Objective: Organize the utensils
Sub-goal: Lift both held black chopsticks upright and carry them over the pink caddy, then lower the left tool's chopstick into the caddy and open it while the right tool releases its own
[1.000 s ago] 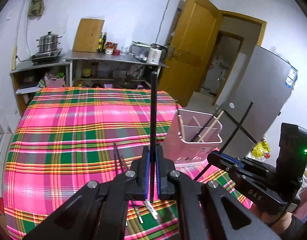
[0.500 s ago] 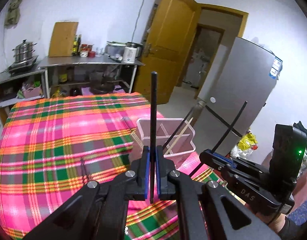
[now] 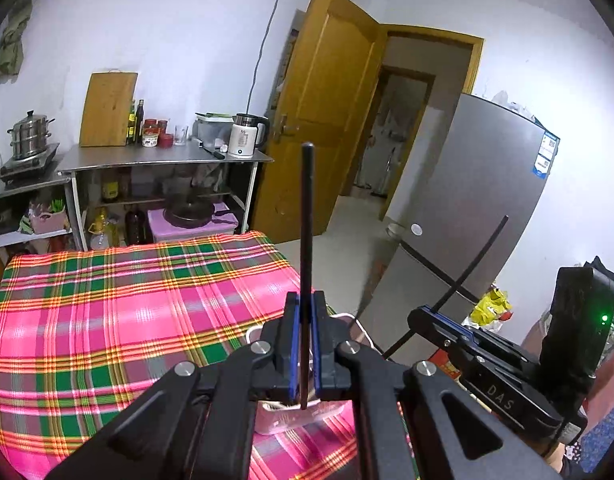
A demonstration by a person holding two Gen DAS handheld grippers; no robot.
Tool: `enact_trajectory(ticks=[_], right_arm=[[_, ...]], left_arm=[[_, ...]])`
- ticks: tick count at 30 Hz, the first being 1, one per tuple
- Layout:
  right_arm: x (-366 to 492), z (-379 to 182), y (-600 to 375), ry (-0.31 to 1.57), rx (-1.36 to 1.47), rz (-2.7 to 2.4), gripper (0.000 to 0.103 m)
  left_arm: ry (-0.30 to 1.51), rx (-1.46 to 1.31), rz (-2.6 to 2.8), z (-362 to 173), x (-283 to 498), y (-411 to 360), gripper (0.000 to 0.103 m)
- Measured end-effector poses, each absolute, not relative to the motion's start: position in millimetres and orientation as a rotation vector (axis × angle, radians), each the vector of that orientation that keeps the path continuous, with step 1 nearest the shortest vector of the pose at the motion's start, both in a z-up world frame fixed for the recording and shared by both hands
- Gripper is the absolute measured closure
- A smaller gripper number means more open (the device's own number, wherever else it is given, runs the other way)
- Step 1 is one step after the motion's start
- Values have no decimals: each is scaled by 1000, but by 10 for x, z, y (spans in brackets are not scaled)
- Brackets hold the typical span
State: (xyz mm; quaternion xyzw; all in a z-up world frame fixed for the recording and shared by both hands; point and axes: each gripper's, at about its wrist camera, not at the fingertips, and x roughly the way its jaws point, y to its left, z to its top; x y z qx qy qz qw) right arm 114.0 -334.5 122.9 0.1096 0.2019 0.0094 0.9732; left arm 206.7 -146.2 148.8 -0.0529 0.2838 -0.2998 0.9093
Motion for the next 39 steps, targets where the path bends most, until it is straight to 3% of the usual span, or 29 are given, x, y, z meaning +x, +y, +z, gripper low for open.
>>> enact_trajectory(ticks=[17, 39], right_arm=[[1519, 742, -3369, 516, 230, 20, 97], [1594, 436, -3297, 610, 233, 17, 97]], left_arm=[[682, -100, -605, 904, 2435, -1640, 97], [720, -67, -599, 728, 2419, -1681, 94]])
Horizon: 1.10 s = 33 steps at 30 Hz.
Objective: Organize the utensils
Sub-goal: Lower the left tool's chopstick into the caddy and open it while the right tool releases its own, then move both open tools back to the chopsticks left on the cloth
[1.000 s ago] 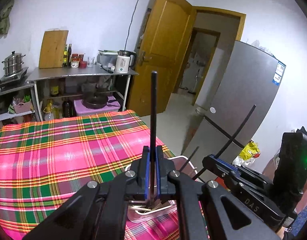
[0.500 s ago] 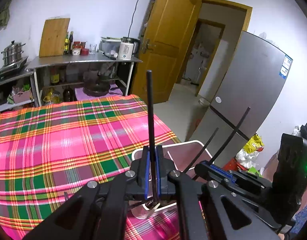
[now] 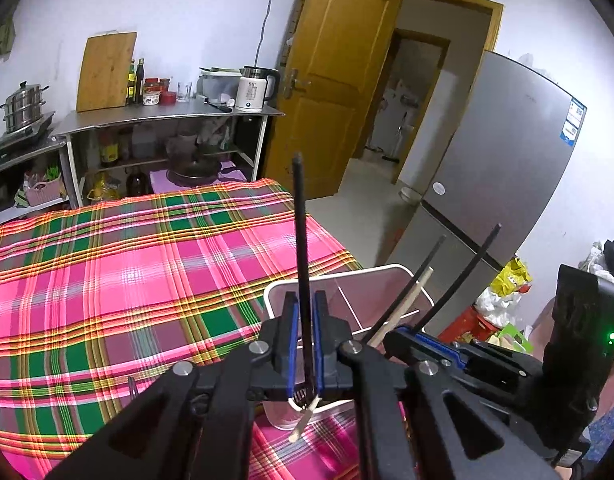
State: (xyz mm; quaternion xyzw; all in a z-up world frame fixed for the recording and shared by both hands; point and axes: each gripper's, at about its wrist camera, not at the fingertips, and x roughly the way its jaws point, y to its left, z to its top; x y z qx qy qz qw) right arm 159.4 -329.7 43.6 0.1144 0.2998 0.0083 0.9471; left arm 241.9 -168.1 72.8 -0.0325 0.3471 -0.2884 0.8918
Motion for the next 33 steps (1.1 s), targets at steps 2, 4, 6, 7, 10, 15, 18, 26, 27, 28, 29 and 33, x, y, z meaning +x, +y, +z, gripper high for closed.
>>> enact_trajectory(ticks=[2, 4, 6, 7, 10, 15, 18, 26, 27, 28, 29, 33], right_arm=[[1594, 444, -3310, 615, 240, 20, 95], [1563, 465, -3307, 606, 234, 19, 95], [1534, 484, -3298, 598, 226, 19, 94], [1523, 504, -3295, 596, 221, 20, 94], [1485, 545, -3289, 588, 209, 15, 93], [1407, 594, -3287, 578, 202, 11, 93], [1341, 633, -3283, 570, 198, 8, 93], [1185, 735, -3243, 543, 174, 8, 93], [1162, 751, -3232, 538, 171, 11, 93], [1141, 768, -3215, 534, 167, 14, 93], [1109, 790, -3191, 528, 158, 16, 93], [986, 842, -3111, 509, 139, 23, 93]], left_arm=[[711, -57, -602, 746, 2386, -1688, 84], [699, -46, -605, 777, 2352, -1700, 78], [689, -38, -601, 807, 2331, -1703, 76], [685, -36, -599, 822, 2319, -1696, 74], [680, -40, -600, 855, 2321, -1655, 72], [664, -46, -592, 915, 2234, -1583, 68], [651, -58, -579, 950, 2187, -1506, 59], [641, -77, -552, 947, 2016, -1314, 59], [638, -75, -548, 948, 1972, -1308, 59], [632, -69, -542, 954, 1929, -1292, 59], [627, -65, -537, 965, 1896, -1283, 59], [614, -62, -527, 1003, 1745, -1223, 59]])
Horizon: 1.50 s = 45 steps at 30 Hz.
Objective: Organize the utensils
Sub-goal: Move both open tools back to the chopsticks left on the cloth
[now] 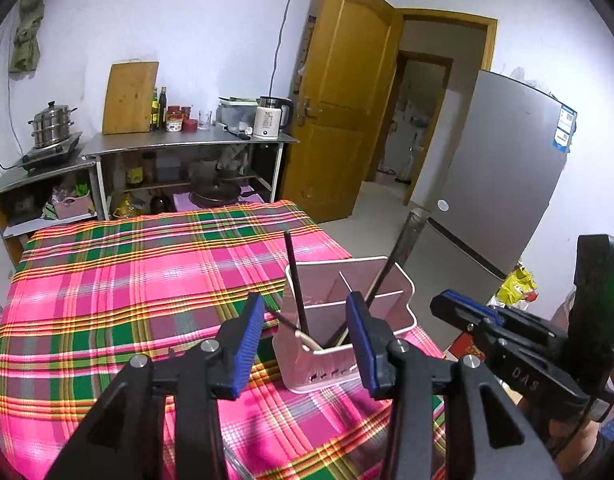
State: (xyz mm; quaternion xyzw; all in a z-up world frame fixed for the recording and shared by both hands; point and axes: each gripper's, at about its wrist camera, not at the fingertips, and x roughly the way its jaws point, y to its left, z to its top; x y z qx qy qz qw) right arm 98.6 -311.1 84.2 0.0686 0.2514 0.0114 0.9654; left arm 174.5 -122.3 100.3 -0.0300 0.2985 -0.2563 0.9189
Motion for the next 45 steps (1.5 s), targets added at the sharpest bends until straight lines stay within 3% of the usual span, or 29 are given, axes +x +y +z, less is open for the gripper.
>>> enact_trajectory(ticks=[24, 45], right_arm=[[249, 768, -2692, 484, 26, 74, 92], [363, 344, -2245, 596, -15, 201, 92]], left_arm=[[595, -75, -414, 802, 856, -783, 53], [646, -82, -306, 423, 626, -449, 49]])
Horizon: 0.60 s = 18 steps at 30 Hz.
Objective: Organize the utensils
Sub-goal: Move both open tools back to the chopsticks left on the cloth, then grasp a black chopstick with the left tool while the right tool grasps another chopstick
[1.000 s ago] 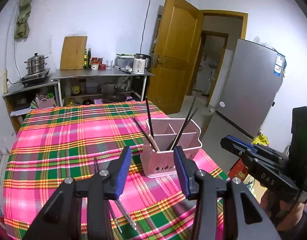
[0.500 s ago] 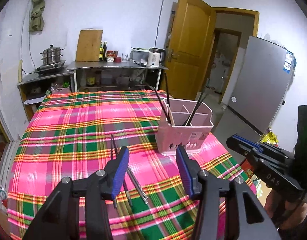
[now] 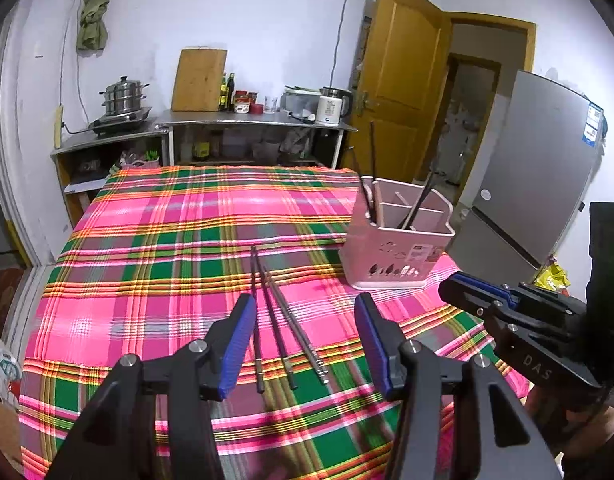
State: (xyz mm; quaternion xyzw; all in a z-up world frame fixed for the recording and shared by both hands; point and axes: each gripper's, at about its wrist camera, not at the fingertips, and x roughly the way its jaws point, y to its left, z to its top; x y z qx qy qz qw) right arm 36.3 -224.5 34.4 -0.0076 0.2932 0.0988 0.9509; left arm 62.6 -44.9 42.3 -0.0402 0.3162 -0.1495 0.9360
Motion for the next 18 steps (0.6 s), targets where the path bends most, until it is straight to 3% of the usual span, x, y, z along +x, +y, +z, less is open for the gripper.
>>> enact_trajectory(ticks=[18], right_arm=[[998, -167, -1978, 758, -29, 260, 92]], left_arm=[[816, -139, -236, -203, 1140, -114, 49]])
